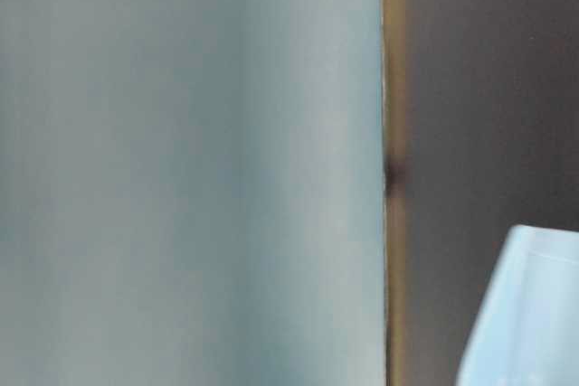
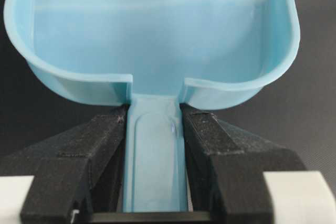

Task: Hold the dustpan with the left arm, while a human hand uses a hand brush to gather screws into the dustpan.
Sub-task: 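Hold the dustpan steady with the left gripper while screws are brushed in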

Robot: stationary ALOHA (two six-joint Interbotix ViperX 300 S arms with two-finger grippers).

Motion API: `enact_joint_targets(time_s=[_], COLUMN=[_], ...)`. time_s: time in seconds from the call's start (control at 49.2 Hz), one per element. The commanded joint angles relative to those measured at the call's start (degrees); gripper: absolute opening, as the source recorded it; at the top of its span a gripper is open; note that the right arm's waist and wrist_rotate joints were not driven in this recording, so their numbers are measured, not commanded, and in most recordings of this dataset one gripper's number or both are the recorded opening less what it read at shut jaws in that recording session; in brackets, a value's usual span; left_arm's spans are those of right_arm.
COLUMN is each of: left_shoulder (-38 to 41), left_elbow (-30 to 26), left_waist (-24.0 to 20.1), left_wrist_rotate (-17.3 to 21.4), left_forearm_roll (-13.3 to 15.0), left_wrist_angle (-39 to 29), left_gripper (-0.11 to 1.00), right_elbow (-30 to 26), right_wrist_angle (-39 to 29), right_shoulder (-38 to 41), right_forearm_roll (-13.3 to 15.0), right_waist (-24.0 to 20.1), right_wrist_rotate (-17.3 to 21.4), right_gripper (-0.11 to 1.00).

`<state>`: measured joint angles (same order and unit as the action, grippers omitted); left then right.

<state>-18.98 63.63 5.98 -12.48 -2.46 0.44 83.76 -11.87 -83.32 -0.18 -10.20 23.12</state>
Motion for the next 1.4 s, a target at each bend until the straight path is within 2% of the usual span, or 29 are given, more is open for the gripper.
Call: enact_joint_targets(time_s=[0.0, 0.264, 0.467, 0.65, 0.874, 1.077, 1.382], left_shoulder=[-2.7, -1.8, 4.5, 9.0, 9.8, 9.8, 11.5], left_elbow=[0.4, 2.6, 2.3, 1.0, -0.2, -0.4, 0.3], left_waist=[-0.6, -0.8, -2.0, -3.6, -4.3, -4.1, -4.5], left_wrist_rotate=[0.2, 0.2, 0.4, 3.0, 4.7, 4.7, 5.1], left_forearm_roll=[-0.2, -0.1, -0.1, -0.2, -0.2, -0.1, -0.2], left_wrist_angle=[1.1, 4.9, 5.2, 6.7, 6.6, 4.7, 6.3], left_gripper=[0.31, 0.31, 0.31, 0.31, 0.31, 0.31, 0.31], right_elbow=[-0.3, -0.3, -0.3, -0.3, -0.3, -0.3, -0.3], right_wrist_angle=[0.4, 0.4, 0.4, 0.4, 0.4, 0.4, 0.4], right_shoulder=[0.2, 0.2, 0.2, 0.2, 0.2, 0.2, 0.1], right_forearm_roll=[-0.1, -0.1, -0.1, -0.1, -0.1, 0.0, -0.1], right_waist=[0.0, 0.0, 0.0, 0.0, 0.0, 0.0, 0.0], right_wrist_rotate=[0.0, 0.1, 0.0, 0.0, 0.1, 0.0, 0.0], right_gripper=[0.00, 0.00, 0.00, 0.00, 0.00, 0.00, 0.00])
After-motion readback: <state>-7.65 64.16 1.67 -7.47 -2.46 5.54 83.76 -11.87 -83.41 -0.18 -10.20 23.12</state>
